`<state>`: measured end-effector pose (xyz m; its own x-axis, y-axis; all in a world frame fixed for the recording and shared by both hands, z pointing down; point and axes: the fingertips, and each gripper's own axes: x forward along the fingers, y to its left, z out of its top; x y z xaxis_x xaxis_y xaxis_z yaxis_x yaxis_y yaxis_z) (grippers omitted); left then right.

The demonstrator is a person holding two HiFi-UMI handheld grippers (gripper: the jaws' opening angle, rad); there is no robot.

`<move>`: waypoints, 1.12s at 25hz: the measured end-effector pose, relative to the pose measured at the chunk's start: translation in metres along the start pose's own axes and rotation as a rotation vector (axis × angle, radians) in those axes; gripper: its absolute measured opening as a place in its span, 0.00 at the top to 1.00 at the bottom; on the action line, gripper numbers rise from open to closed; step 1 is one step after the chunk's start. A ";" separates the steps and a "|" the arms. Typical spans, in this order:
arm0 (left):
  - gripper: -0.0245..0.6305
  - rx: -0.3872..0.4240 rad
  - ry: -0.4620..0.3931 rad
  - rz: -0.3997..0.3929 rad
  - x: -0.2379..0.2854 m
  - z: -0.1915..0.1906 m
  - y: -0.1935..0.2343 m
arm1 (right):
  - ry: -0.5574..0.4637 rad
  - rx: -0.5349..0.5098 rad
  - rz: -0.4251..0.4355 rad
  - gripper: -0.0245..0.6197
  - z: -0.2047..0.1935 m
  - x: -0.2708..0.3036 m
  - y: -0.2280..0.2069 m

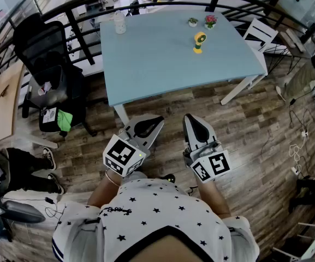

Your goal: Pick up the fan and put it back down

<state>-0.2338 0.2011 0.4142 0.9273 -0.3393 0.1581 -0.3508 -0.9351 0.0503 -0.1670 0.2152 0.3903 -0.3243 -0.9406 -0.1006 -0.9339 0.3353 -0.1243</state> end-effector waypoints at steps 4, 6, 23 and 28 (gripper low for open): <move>0.92 0.005 0.001 -0.003 0.008 0.004 -0.001 | -0.006 -0.002 -0.001 0.97 0.004 -0.001 -0.007; 0.92 0.007 0.003 -0.003 0.010 0.004 -0.003 | -0.006 0.005 -0.003 0.97 0.004 -0.003 -0.010; 0.92 0.002 0.029 -0.004 0.044 0.003 -0.036 | -0.026 0.062 -0.005 0.97 0.009 -0.040 -0.042; 0.92 0.000 0.035 -0.002 0.057 0.003 -0.052 | -0.027 0.070 -0.015 0.97 0.009 -0.056 -0.056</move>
<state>-0.1627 0.2303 0.4179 0.9230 -0.3333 0.1924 -0.3484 -0.9360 0.0502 -0.0950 0.2496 0.3937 -0.3056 -0.9439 -0.1249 -0.9254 0.3254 -0.1944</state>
